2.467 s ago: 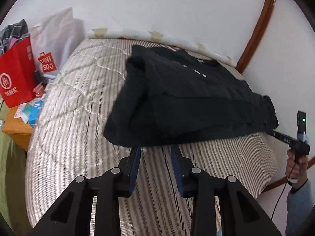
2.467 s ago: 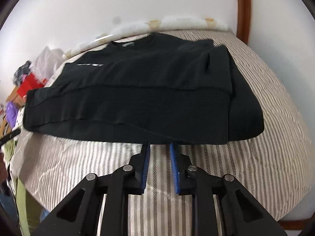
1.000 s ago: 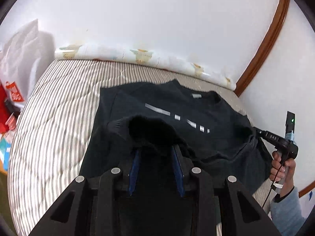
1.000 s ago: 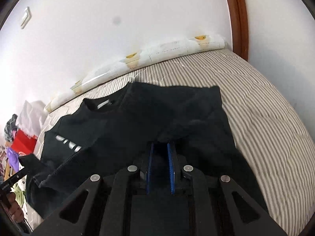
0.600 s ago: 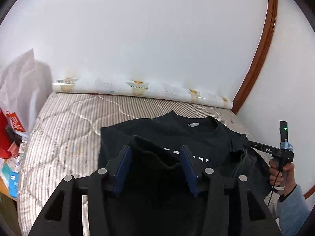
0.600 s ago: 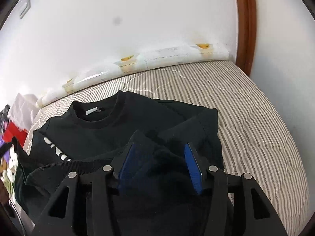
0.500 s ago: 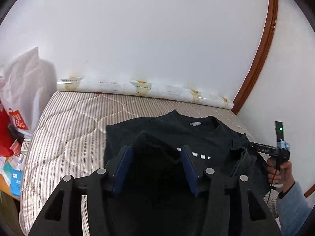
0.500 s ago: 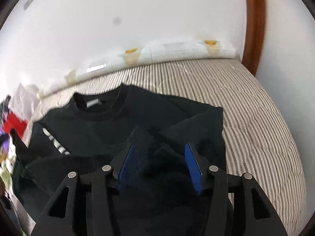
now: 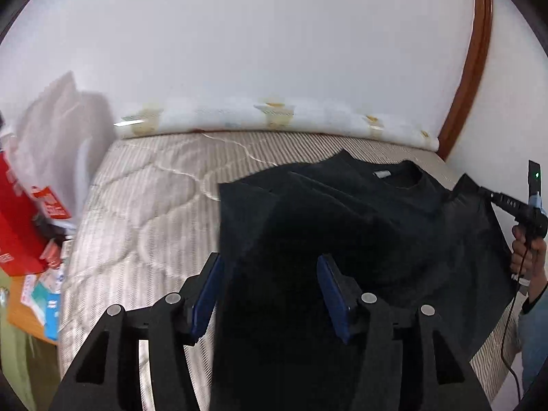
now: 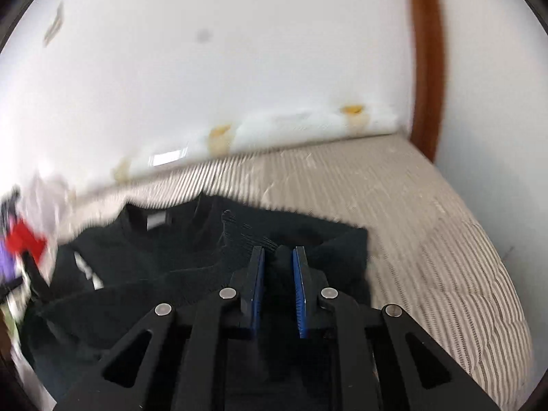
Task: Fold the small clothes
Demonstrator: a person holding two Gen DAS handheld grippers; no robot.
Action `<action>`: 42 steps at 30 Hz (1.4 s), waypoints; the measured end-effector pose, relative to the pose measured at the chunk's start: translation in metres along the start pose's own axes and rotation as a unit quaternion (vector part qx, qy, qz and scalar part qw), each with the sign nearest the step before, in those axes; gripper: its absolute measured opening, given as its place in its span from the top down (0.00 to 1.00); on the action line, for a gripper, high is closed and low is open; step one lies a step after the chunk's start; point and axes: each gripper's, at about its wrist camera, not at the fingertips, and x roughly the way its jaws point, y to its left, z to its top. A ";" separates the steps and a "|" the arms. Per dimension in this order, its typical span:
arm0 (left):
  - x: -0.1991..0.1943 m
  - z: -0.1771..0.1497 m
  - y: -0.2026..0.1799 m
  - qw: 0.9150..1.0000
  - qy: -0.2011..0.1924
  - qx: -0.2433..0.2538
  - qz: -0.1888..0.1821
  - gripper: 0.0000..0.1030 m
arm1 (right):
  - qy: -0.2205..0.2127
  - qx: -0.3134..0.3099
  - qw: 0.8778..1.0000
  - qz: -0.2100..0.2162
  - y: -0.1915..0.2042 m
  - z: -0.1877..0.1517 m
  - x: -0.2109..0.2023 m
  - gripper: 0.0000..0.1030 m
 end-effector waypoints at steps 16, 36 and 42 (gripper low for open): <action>0.065 0.019 -0.006 0.997 0.058 -0.005 0.052 0.76 | 0.093 0.003 0.995 -0.041 -0.019 0.000 0.050 0.73; 0.082 0.041 -0.013 0.995 0.012 -0.031 0.096 0.90 | 0.050 0.015 0.997 -0.054 -0.026 0.013 0.055 0.84; 0.082 0.038 -0.015 0.995 0.030 -0.026 0.092 0.80 | 0.085 0.007 0.994 -0.068 -0.028 0.012 0.052 0.70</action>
